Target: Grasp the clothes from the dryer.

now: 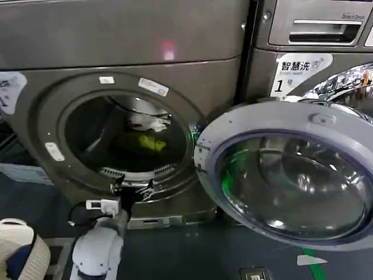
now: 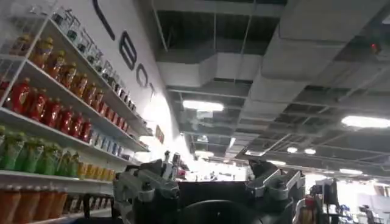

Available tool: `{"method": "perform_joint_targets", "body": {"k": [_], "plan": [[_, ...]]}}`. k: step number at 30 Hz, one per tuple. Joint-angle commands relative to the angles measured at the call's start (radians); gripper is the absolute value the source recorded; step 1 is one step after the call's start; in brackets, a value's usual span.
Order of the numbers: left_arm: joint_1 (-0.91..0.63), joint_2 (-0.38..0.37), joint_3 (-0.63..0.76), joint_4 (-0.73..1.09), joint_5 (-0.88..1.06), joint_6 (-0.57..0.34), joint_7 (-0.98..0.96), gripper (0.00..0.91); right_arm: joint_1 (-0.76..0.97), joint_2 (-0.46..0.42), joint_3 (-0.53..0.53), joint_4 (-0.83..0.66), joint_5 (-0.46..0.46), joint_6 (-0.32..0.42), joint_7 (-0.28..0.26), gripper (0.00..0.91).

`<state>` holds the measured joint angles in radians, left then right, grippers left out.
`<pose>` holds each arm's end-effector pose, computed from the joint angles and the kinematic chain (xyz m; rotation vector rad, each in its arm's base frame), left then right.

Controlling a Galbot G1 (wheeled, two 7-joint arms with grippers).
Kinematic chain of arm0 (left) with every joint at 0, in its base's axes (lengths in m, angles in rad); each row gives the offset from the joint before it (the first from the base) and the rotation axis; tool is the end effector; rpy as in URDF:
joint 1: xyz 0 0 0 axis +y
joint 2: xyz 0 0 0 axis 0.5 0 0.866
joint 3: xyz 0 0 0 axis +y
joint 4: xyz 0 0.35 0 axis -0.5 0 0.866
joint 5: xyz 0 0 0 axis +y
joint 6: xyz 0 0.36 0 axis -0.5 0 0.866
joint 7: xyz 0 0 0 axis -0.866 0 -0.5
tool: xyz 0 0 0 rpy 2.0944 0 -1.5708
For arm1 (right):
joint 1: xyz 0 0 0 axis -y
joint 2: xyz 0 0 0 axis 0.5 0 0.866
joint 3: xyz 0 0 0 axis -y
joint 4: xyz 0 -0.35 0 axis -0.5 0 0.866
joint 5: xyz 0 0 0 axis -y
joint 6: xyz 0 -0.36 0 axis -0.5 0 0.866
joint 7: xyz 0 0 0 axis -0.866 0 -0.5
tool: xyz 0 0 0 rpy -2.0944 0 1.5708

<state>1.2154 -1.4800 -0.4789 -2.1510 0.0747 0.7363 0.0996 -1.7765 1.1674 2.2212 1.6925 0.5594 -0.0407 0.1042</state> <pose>0.2709 0.0005 -0.2014 -0.1463 -2.8016 -0.1952 -0.1287 -0.4462 -0.0762 1.8969 2.1182 -0.6044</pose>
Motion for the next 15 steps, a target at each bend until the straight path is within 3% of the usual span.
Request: {"method": "perform_joint_targets", "body": {"k": [1, 15], "plan": [[0.0, -0.001, 0.0, 0.003, -0.025, 0.049, -0.02, 0.907, 0.001, -0.001, 0.0, 0.003, 0.0, -0.001, -0.001, 0.907], [0.0, 0.0, 0.003, 0.013, 0.012, 0.049, -0.019, 0.907, 0.006, 0.005, -0.003, 0.002, 0.0, -0.001, 0.0, 0.907]]}}
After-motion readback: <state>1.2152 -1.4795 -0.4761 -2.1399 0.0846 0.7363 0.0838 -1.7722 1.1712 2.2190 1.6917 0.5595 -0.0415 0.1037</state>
